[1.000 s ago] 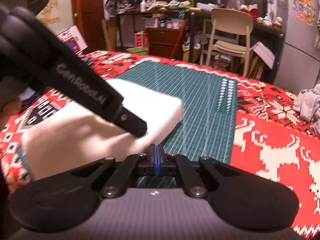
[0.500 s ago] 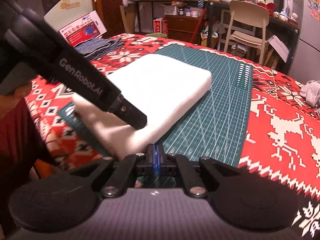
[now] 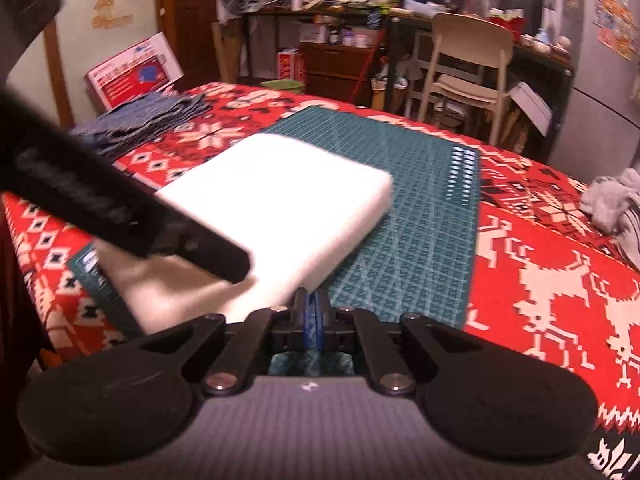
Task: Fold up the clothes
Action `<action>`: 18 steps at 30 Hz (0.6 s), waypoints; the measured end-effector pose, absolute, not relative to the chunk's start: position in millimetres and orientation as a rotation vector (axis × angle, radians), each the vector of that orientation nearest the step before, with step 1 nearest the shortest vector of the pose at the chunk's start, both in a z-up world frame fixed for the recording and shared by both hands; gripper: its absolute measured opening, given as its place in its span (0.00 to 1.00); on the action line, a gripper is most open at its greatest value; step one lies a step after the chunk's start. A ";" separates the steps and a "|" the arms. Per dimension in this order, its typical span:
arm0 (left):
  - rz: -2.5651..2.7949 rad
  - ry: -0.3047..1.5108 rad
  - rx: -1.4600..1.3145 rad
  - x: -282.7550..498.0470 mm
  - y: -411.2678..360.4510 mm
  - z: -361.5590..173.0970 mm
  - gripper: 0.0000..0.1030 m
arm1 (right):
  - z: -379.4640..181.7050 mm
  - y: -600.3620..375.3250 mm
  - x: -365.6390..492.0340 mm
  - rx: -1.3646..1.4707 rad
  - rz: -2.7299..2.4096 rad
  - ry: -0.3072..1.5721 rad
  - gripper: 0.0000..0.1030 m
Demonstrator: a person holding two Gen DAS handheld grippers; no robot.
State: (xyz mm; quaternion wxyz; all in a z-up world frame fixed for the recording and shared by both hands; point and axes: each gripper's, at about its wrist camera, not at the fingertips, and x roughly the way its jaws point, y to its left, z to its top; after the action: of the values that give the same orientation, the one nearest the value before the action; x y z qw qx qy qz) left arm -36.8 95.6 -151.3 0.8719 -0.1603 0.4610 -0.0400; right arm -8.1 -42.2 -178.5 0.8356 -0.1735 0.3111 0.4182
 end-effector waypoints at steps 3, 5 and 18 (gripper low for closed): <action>-0.086 0.969 -0.336 -38.9 94.5 -153.0 0.07 | -176.1 -48.3 -20.8 -0.371 0.917 0.668 0.03; -0.087 0.973 -0.336 -40.3 93.8 -154.2 0.07 | -175.3 -51.9 -28.6 -0.389 0.939 0.673 0.03; -0.086 0.975 -0.346 -60.9 100.9 -151.0 0.07 | -164.3 -61.5 -52.1 -0.402 1.011 0.723 0.03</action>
State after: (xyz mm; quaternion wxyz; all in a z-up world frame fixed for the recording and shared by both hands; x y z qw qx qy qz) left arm -60.9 100.9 -151.0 0.8682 -0.1652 0.4661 -0.0412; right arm -52.1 -61.5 -164.3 0.7942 -0.1872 0.3362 0.4702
